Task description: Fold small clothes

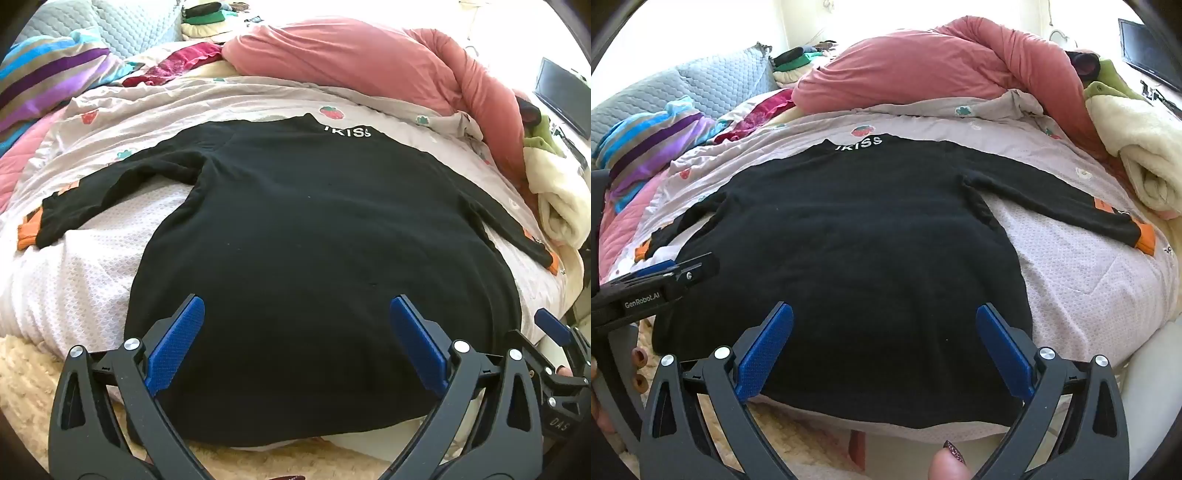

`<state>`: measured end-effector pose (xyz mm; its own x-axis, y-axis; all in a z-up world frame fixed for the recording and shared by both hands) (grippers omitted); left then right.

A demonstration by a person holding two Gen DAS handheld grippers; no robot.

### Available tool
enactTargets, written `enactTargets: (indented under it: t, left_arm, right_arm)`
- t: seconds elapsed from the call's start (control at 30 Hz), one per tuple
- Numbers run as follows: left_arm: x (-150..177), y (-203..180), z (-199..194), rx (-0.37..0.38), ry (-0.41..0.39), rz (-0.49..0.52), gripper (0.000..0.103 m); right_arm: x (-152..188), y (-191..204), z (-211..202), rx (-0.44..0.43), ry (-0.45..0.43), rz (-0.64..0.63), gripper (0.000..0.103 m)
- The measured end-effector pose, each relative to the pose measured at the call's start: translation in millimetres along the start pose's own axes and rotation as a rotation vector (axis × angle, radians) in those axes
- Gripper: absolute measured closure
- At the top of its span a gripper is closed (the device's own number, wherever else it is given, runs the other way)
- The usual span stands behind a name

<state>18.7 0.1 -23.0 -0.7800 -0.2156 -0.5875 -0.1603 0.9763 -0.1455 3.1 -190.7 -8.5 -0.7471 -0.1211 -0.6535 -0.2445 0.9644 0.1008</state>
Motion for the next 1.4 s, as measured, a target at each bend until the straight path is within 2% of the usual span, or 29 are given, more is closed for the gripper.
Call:
enactTargets:
  t: [0.33, 1.4]
  left_arm:
    - [-0.4, 2.4, -0.8, -0.007, 0.0, 0.002, 0.008]
    - [-2.5, 2.4, -5.0, -0.014, -0.009, 0.011, 0.008]
  right_arm:
    - [1.8, -2.5, -4.8, -0.023, -0.007, 0.01, 0.004]
    - [1.2, 6.8, -4.9, -0.011, -0.013, -0.003, 0.004]
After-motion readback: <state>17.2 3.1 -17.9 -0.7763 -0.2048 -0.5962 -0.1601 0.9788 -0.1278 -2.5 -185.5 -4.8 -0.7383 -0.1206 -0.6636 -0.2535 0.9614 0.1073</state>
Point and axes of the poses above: each gripper's, at about its wrist camera, not at the fingertips, and z roughly the way its jaws point, y to its left, x to its underside, the point moved 3 cm from there along z, roughly the way its jaws point, and after that the axes turned 2 degrees about y, right-handed, at the moved point
